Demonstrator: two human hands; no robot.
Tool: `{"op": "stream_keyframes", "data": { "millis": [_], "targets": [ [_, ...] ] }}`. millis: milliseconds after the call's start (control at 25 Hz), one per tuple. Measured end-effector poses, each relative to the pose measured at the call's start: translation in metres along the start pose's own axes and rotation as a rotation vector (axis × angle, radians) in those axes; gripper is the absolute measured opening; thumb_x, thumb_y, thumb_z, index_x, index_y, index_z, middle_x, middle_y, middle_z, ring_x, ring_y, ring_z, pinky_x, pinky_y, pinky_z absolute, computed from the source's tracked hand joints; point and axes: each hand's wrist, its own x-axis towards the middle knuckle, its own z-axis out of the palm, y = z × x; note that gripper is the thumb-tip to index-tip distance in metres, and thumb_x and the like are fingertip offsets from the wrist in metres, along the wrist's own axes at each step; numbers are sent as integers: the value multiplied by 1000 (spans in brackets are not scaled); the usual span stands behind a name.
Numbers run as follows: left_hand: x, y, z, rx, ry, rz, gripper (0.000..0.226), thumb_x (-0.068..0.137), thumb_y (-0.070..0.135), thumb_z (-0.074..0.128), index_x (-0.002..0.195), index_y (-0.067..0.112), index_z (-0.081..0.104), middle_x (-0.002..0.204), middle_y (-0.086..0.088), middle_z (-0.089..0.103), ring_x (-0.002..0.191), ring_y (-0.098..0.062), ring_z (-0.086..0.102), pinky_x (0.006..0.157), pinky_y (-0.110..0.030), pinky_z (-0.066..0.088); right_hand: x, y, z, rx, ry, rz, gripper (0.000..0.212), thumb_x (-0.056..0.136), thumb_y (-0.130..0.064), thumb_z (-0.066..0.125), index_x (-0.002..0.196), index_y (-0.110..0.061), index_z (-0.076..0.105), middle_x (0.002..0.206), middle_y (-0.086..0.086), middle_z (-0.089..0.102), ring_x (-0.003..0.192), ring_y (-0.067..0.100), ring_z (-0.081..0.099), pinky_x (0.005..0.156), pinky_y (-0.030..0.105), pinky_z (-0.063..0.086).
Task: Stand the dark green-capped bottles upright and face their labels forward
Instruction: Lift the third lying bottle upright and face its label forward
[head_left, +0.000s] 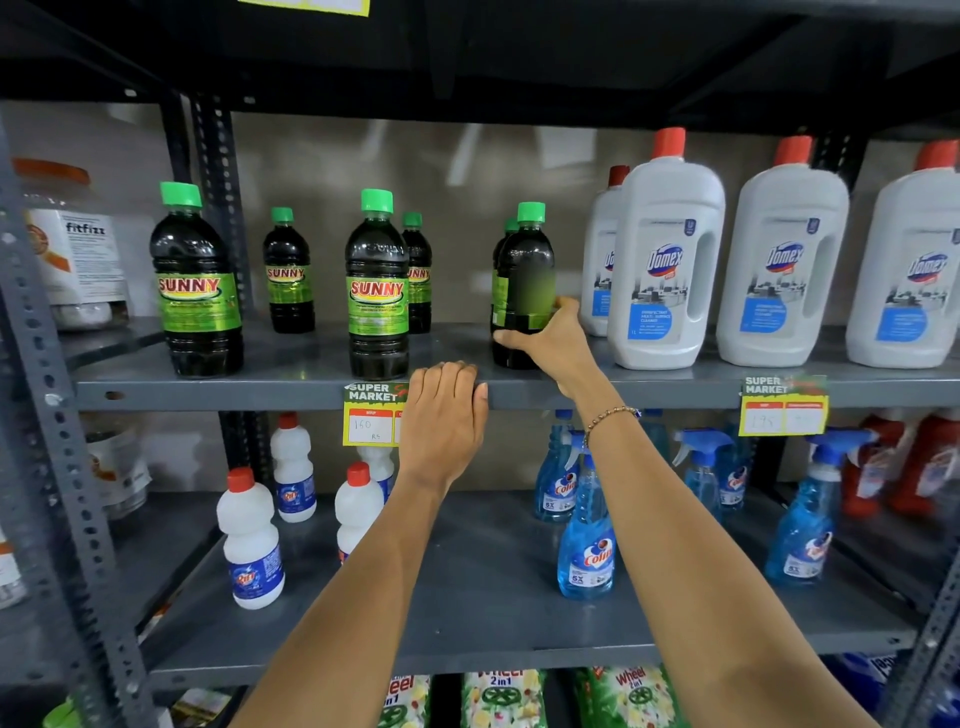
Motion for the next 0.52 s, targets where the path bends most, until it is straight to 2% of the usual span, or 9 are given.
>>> {"op": "stream_keyframes", "data": {
  "millis": [80, 240, 400, 520],
  "targets": [
    [0, 1, 0, 5, 3, -6, 32, 98, 25, 38, 103, 5, 62, 98, -10, 65, 88, -28, 59, 86, -39, 39, -1, 0, 2, -27, 20, -29, 86, 69, -27, 84, 131, -7, 28, 119, 2, 50, 106, 14, 51, 84, 24, 41],
    [0, 1, 1, -7, 15, -14, 31, 98, 25, 39, 101, 4, 62, 97, -10, 65, 87, -29, 58, 86, -38, 38, 1, -3, -1, 68, -48, 40, 80, 76, -11, 75, 136, -6, 23, 119, 5, 53, 102, 15, 53, 84, 25, 42],
    [0, 2, 1, -9, 13, -20, 31, 97, 25, 39, 101, 4, 62, 96, -10, 65, 87, -29, 58, 86, -38, 38, -2, 2, 1, -29, 49, -36, 79, 71, -18, 82, 131, -7, 31, 112, -2, 49, 101, 12, 50, 84, 23, 41],
    [0, 2, 1, -5, 12, -23, 32, 98, 26, 39, 101, 4, 62, 96, -10, 64, 86, -29, 58, 85, -38, 38, 2, 2, 1, 4, 38, -29, 84, 71, -16, 81, 135, -7, 28, 120, 1, 49, 103, 13, 50, 85, 23, 41]
  ]
}}
